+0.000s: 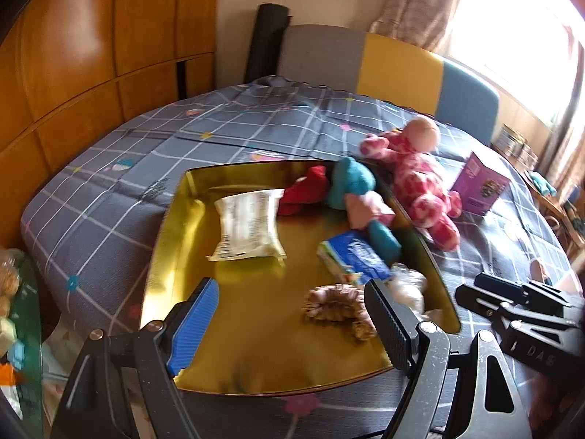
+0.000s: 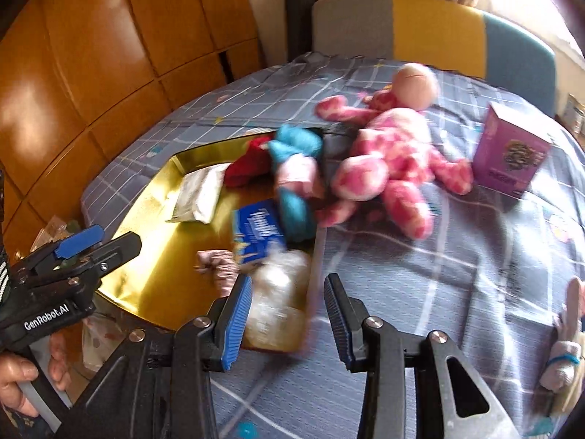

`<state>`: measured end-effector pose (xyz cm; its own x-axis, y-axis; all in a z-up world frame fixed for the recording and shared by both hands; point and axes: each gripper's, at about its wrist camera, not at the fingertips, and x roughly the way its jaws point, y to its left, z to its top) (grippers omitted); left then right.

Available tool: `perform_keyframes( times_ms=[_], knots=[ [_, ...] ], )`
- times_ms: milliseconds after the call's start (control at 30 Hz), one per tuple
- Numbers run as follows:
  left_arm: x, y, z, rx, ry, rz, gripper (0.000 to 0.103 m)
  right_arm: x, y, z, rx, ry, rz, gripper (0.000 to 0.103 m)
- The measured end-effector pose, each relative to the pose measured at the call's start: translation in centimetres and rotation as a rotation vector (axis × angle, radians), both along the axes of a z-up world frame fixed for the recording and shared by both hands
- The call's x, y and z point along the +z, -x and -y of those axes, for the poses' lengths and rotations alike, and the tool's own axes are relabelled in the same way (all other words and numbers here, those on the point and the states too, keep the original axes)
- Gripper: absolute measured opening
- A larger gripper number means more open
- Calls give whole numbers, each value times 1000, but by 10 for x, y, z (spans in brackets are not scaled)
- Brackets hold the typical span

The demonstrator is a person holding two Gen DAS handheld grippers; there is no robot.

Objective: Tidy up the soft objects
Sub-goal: 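Grasp the white knit glove with the left gripper while the right reaches the sponge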

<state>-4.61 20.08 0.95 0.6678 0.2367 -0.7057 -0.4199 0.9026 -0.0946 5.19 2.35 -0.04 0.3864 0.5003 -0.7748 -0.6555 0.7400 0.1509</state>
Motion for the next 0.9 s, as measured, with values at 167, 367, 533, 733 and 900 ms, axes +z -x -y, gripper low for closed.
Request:
perform_keyframes(
  times_ms=[167, 367, 533, 733, 900],
  knots=[
    [7, -16, 24, -92, -25, 2, 82, 5, -12, 46, -98, 13, 12, 41],
    [13, -45, 60, -219, -31, -7, 82, 13, -28, 123, -274, 29, 25, 41],
    [16, -67, 92, -310, -26, -9, 82, 26, -37, 200, -460, 20, 43, 41],
    [17, -93, 138, -448, -5, -29, 82, 39, -37, 293, -721, -10, 53, 41],
    [12, -122, 188, -581, 25, -67, 82, 37, -34, 350, -877, -58, 20, 41]
  ],
)
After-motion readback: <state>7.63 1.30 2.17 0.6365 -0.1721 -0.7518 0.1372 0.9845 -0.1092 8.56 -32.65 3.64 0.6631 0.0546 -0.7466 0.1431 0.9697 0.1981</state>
